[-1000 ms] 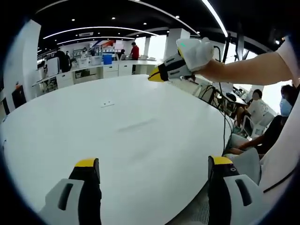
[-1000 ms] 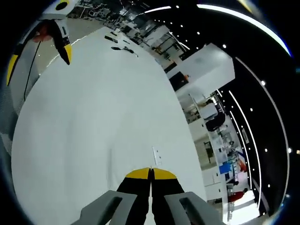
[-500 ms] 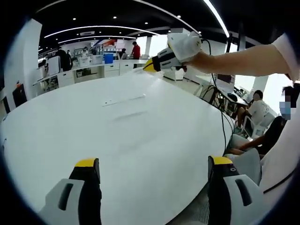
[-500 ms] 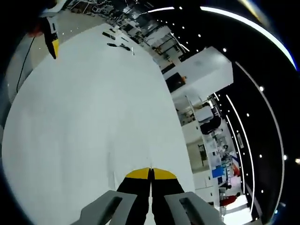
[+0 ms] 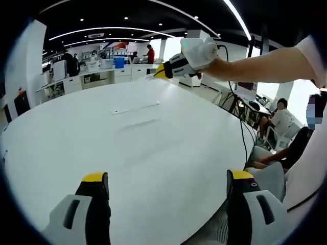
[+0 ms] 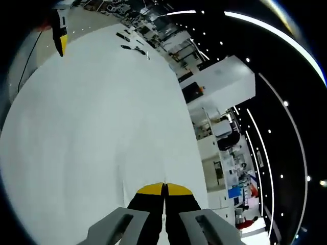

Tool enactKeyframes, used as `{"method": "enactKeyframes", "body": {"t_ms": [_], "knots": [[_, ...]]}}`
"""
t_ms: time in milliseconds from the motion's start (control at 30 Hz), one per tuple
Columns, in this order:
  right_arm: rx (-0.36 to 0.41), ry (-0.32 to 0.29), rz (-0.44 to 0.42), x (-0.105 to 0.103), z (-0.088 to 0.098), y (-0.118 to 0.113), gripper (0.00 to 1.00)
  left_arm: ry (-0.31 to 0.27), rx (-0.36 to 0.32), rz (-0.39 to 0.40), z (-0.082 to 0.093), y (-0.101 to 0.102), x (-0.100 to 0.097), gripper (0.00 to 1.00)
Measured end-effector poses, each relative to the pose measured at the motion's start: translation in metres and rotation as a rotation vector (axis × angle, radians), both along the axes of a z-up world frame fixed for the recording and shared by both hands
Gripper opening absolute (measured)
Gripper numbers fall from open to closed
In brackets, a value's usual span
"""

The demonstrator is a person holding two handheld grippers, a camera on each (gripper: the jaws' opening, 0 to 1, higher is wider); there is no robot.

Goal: Arrange the food packaging bags into a neat stack by flattening each bag and aligning their edges.

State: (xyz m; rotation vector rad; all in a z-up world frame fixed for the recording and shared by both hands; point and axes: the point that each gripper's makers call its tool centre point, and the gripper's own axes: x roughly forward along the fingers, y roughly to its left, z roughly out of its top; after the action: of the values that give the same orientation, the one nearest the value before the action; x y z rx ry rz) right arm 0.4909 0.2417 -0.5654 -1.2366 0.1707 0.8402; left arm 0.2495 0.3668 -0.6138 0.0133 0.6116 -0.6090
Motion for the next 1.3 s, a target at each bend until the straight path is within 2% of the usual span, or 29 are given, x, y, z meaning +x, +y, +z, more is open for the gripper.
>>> {"method": "enactKeyframes", "body": {"t_ms": [867, 1300], "knots": [[0.03, 0.088, 0.007, -0.063, -0.05, 0.004, 0.0, 0.002, -0.003, -0.005, -0.002, -0.003, -0.002, 0.94], [0.042, 0.127, -0.001, -0.086, -0.066, 0.003, 0.0, -0.001, 0.0, -0.015, 0.0, -0.006, -0.004, 0.94]]}}
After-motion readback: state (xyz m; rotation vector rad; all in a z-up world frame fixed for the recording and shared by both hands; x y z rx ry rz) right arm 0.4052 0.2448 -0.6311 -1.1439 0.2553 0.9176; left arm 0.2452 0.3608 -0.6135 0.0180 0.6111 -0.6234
